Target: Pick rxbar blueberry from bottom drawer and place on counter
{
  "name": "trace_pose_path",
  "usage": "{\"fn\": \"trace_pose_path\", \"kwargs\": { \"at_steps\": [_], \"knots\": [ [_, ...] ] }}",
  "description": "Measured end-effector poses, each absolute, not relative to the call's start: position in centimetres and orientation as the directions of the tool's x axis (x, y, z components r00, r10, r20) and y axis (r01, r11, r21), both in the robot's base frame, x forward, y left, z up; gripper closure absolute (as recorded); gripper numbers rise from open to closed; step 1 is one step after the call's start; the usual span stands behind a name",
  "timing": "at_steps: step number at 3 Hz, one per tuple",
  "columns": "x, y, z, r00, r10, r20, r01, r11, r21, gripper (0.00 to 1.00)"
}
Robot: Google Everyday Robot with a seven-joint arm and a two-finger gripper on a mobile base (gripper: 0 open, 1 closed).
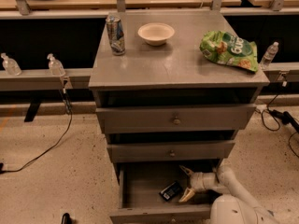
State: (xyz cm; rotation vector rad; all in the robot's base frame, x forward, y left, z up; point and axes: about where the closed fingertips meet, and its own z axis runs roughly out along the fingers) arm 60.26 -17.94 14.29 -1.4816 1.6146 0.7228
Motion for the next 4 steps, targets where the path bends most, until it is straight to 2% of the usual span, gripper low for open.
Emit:
{"fn": "trace_pose_path", "kwargs": {
  "at_steps": [2, 3, 4],
  "knots": [
    [60.3, -17.5, 13.6, 0.012, -0.534, -0.846, -0.984, 0.145, -0.105, 0.0],
    [60.2, -15.6, 12.9, 0.002, -0.535, -0.845, -0.99, 0.116, -0.076, 0.18],
    [60.2, -14.5, 12.4, -0.001, -0.538, -0.843, -0.994, 0.096, -0.06, 0.41]
  ]
}}
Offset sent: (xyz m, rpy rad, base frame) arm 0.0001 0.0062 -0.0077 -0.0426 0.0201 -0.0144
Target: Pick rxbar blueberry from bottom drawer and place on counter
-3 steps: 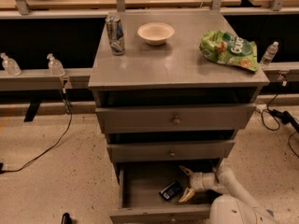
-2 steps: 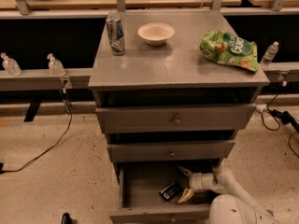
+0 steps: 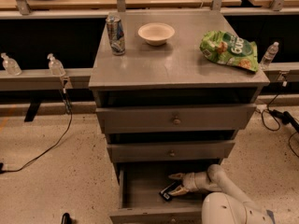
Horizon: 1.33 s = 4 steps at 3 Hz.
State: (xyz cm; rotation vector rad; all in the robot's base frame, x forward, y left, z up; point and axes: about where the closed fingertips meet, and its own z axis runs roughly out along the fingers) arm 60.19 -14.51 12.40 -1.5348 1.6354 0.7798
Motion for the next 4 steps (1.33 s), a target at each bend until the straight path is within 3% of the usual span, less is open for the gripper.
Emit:
{"fn": "trace_pose_path", "kwargs": {
  "at_steps": [2, 3, 4],
  "knots": [
    [60.44, -13.8, 11.38, 0.002, -0.59, -0.808, -0.997, 0.066, -0.051, 0.87],
    [60.44, -13.8, 11.51, 0.002, -0.589, -0.808, -0.997, 0.066, -0.051, 0.93],
    [60.44, -13.8, 11.51, 0.002, -0.589, -0.808, -0.997, 0.066, -0.051, 0.71]
  ]
}}
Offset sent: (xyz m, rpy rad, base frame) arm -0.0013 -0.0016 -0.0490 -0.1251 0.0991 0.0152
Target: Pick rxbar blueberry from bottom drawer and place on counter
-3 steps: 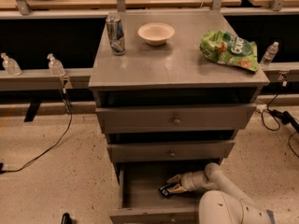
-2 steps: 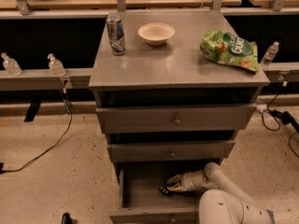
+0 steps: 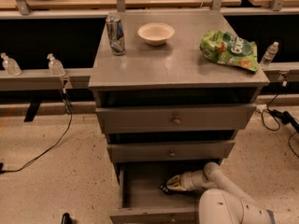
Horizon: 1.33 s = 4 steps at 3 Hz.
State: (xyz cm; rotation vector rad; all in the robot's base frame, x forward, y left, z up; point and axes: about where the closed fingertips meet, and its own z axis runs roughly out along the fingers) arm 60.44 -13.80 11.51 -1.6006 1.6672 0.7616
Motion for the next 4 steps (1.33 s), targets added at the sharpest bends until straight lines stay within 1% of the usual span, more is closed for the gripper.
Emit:
{"fn": "trace_pose_path", "kwargs": {
  "at_steps": [1, 2, 3, 4],
  "knots": [
    [60.1, -13.9, 12.8, -0.007, -0.486, -0.874, -0.991, 0.123, -0.06, 0.47],
    [59.7, -14.4, 13.9, -0.008, -0.392, -0.92, -0.983, 0.174, -0.066, 0.27],
    [59.4, -14.8, 14.8, 0.001, -0.337, -0.942, -0.979, 0.193, -0.07, 0.06],
    [59.3, -15.5, 15.0, 0.002, -0.321, -0.947, -0.976, 0.207, -0.072, 0.0]
  ]
}}
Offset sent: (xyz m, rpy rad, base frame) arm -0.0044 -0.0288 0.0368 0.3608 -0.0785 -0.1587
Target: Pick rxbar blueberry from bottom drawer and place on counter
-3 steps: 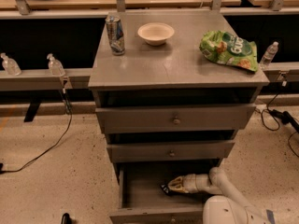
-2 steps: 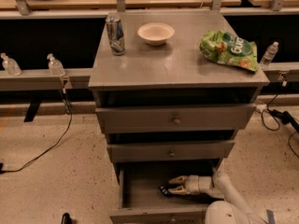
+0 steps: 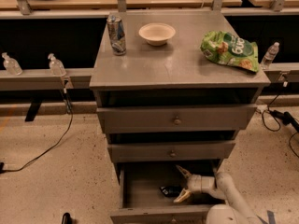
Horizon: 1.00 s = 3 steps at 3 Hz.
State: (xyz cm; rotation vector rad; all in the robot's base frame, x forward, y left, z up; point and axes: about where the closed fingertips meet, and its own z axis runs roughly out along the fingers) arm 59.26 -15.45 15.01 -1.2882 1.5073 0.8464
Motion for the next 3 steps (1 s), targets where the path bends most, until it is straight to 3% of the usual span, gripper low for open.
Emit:
{"fn": "trace_pose_path", "kwargs": {
  "at_steps": [2, 3],
  "knots": [
    [59.7, -16.9, 12.6, -0.1, -0.462, -0.881, -0.97, 0.242, -0.017, 0.35],
    [59.7, -16.4, 11.7, -0.138, -0.507, -0.851, -0.967, 0.255, 0.005, 0.34]
  ]
}}
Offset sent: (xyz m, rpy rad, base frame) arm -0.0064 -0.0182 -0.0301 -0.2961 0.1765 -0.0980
